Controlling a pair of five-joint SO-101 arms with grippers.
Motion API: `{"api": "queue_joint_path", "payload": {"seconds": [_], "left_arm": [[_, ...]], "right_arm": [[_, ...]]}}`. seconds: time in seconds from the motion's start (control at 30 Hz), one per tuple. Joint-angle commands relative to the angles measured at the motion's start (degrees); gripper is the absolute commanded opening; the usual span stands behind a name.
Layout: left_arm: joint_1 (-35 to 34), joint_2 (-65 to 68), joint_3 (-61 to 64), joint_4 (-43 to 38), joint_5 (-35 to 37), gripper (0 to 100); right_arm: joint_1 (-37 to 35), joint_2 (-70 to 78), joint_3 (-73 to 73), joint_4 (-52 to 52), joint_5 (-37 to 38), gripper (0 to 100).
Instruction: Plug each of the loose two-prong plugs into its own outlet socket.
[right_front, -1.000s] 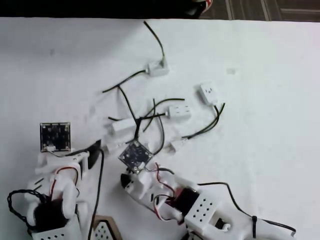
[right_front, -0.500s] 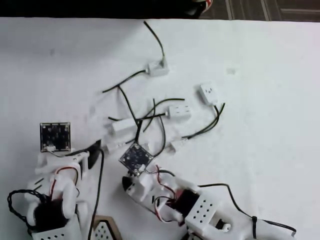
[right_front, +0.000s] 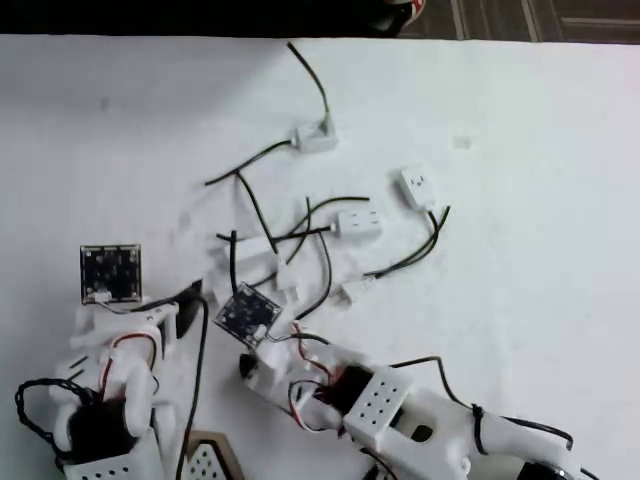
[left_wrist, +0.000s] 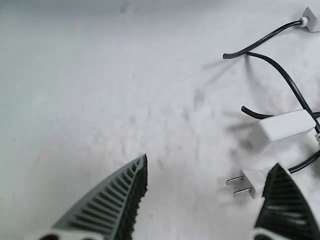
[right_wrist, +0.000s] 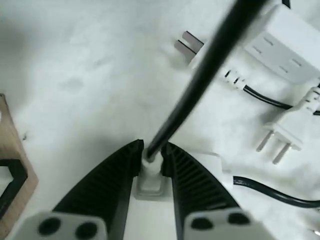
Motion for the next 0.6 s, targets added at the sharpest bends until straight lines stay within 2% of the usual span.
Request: {"api": "queue_joint_path", "payload": {"seconds": [0.0,0.1,0.27,0.43,0.57], "left_arm": [[-0.5,0.1,-0.2,-1.1,0.4,36],[-0.5,0.1,-0.2,-1.1,0.5,36],[-0.6,0.1,1.1,-1.3,0.2,36],[-0.6,0.1,1.1,-1.1,0.2,36],[-0.6,0.1,1.1,-1.1,0.2,36]], "right_arm": [[1.0,0.6,-0.8,1.1,0.6,2.1],[1.0,-1.8,-1.3,1.5,0.6,4.5],[1.0,-10.1,-3.4,9.1,0.2,14.1],[1.0,-18.8,-4.6,13.7,0.2,14.0],[0.9,-20.4,-4.6,16.5,0.1,8.0]]}}
